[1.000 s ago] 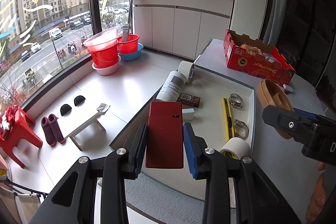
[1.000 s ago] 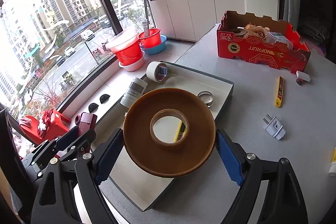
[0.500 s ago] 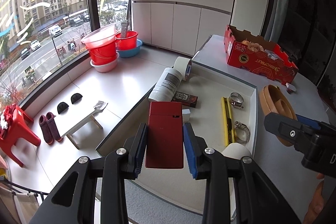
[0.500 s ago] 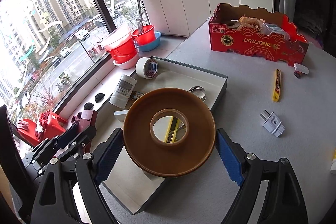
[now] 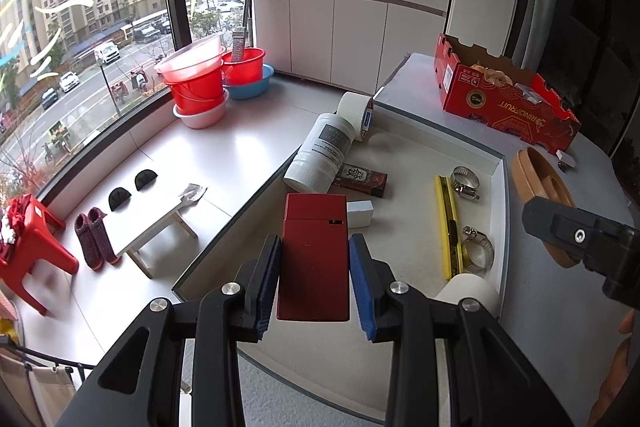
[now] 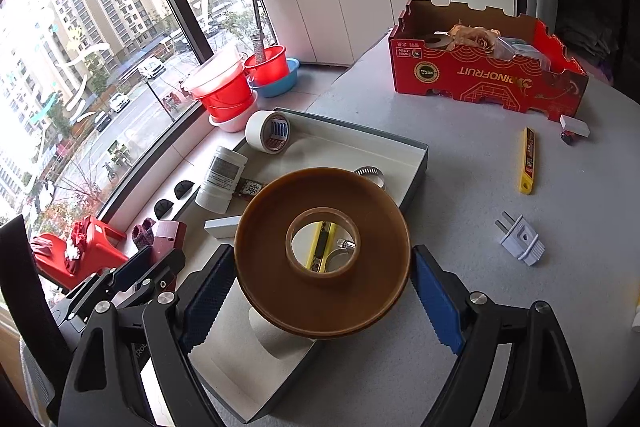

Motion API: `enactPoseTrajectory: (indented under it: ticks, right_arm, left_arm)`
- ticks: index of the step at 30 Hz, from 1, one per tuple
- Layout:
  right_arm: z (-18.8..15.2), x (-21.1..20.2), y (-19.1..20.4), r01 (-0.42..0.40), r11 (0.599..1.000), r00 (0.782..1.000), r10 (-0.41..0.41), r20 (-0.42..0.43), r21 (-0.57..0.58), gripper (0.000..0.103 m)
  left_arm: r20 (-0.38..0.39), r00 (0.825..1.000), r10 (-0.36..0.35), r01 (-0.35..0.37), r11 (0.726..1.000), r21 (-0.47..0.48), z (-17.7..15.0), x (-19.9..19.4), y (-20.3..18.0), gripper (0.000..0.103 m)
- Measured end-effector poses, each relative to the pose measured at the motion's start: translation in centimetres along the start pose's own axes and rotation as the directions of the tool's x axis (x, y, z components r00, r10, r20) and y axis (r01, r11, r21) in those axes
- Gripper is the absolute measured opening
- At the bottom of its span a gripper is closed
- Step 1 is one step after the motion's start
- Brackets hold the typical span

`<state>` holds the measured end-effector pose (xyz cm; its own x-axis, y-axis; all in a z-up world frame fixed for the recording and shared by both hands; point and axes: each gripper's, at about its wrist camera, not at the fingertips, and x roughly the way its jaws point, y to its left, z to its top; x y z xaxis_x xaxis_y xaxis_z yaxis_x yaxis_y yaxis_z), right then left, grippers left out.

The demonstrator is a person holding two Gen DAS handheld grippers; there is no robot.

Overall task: Organize rigid objects
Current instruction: 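Lower the red case and tape ring into the tray, opening both tools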

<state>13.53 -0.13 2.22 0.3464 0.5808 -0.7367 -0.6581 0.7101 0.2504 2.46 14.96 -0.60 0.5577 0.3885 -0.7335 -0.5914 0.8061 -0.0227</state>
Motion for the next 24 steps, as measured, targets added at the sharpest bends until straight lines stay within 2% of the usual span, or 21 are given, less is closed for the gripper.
enactPoseTrajectory:
  ticks: [24]
  right_arm:
    - [1.4, 2.7, -0.3, 0.004, 1.000, 1.000, -0.004, -0.025, 0.002, 0.087]
  left_arm:
    - [-0.023, 1.000, 0.011, -0.011, 1.000, -0.009, 0.6, 1.7, 0.0, 0.037]
